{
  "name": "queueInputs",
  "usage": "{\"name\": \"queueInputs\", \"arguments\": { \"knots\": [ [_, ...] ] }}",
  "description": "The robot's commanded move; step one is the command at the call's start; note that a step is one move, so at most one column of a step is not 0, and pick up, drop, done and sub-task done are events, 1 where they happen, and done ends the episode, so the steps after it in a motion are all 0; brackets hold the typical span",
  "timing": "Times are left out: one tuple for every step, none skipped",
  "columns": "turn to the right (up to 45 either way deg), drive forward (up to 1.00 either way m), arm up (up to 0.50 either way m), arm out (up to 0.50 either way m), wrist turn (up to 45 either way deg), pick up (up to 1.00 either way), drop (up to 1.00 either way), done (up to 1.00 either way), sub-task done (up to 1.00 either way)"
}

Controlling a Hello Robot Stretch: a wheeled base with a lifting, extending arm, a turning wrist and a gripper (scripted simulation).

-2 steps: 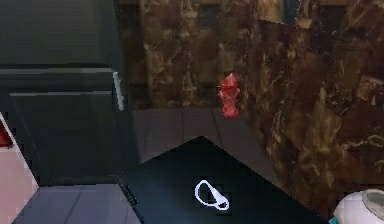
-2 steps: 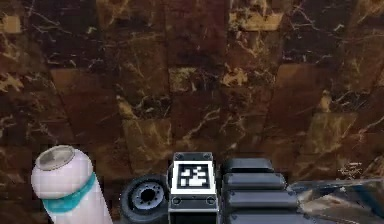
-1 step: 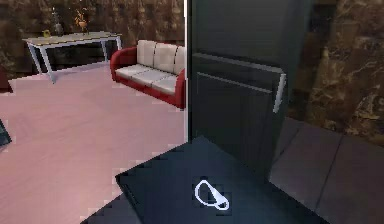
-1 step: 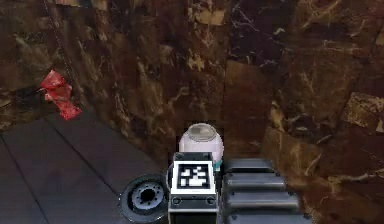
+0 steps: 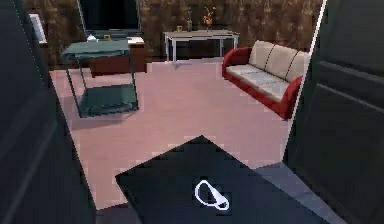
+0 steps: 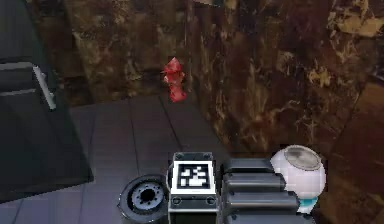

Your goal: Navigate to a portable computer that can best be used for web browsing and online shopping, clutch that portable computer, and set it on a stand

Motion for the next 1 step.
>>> {"name": "queueInputs", "arguments": {
  "knots": [
    [0.0, 0.65, 0.00, 0.00, 0.0, 0.00, 0.00, 0.00, 0.00]
  ]
}}
